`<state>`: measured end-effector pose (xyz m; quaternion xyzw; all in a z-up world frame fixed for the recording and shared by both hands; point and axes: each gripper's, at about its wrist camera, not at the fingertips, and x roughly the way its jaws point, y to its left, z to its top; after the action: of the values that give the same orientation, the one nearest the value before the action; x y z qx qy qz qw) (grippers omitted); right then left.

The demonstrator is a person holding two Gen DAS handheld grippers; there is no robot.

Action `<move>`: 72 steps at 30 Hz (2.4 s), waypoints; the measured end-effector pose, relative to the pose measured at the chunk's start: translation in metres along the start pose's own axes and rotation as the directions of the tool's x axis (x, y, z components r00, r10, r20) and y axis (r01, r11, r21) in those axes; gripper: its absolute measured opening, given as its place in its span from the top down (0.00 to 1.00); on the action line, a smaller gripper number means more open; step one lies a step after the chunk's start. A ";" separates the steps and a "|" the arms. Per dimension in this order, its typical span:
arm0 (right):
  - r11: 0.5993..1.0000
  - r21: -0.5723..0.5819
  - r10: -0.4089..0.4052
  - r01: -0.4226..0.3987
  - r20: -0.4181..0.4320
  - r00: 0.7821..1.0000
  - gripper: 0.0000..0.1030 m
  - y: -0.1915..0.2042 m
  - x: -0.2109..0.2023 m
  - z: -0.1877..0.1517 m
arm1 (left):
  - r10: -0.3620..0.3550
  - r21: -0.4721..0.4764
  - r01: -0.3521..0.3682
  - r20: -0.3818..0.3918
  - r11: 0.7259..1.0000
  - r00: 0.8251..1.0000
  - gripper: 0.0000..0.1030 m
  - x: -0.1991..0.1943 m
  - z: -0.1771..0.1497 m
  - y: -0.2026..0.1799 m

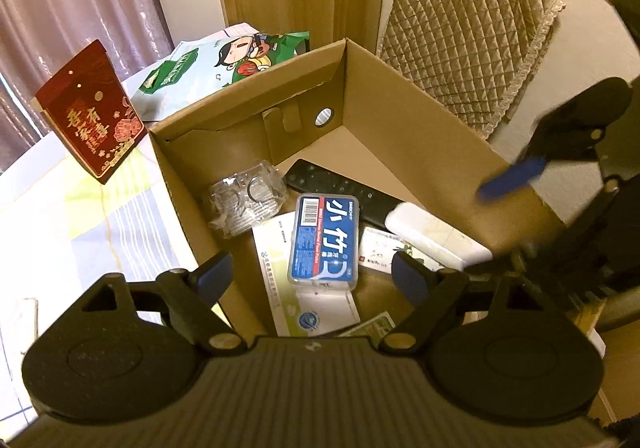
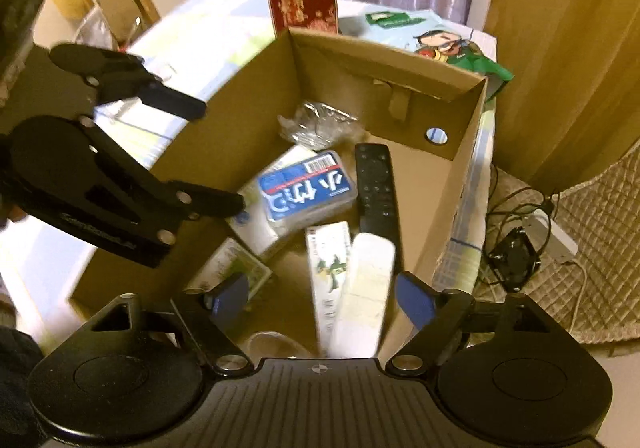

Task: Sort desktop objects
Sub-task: 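Open both grippers to release the toothbrush box and power bank, then lift both open grippers out of the box toward the remaining table items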

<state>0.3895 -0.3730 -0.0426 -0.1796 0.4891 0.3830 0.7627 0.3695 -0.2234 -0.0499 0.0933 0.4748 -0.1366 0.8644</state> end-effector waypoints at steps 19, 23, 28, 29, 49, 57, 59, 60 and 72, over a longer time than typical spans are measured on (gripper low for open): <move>0.990 0.127 -0.086 0.069 0.133 0.987 0.00 0.027 -0.053 -0.038 | 0.095 -0.053 -0.092 0.055 0.994 0.994 0.01 -0.059 -0.027 -0.029; 0.984 0.164 -0.094 0.069 0.148 0.985 0.00 0.030 -0.059 -0.045 | 0.090 -0.062 -0.086 0.060 0.994 0.994 0.01 -0.070 -0.034 -0.034; 0.973 0.222 -0.105 0.067 0.164 0.981 0.00 0.033 -0.071 -0.057 | 0.076 -0.068 -0.072 0.067 0.995 0.995 0.01 -0.082 -0.042 -0.038; 0.969 0.237 -0.110 0.068 0.169 0.979 0.00 0.035 -0.074 -0.060 | 0.072 -0.066 -0.067 0.069 0.996 0.995 0.01 -0.084 -0.044 -0.039; 0.882 0.452 -0.234 0.130 0.184 0.955 0.00 0.117 -0.099 -0.093 | -0.050 0.032 0.048 0.066 0.998 0.997 0.01 -0.129 -0.106 -0.019; 0.841 0.517 -0.285 0.159 0.173 0.943 0.00 0.152 -0.101 -0.107 | -0.105 0.090 0.099 0.069 0.991 0.992 0.01 -0.142 -0.128 -0.012; 0.832 0.530 -0.296 0.166 0.170 0.940 0.00 0.159 -0.102 -0.110 | -0.117 0.104 0.109 0.071 0.989 0.991 0.01 -0.144 -0.131 -0.010; 0.826 0.537 -0.302 0.170 0.167 0.939 0.00 0.163 -0.102 -0.111 | -0.123 0.110 0.115 0.073 0.987 0.990 0.01 -0.146 -0.133 -0.009; 0.808 0.562 -0.306 0.178 0.142 0.941 0.00 0.201 -0.085 -0.105 | -0.152 0.141 0.142 0.063 0.980 0.986 0.01 -0.149 -0.156 0.015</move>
<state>0.1529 -0.3468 0.0047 0.0264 0.4602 0.1462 0.8753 0.1740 -0.1415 -0.0062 0.1115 0.4382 -0.2353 0.8604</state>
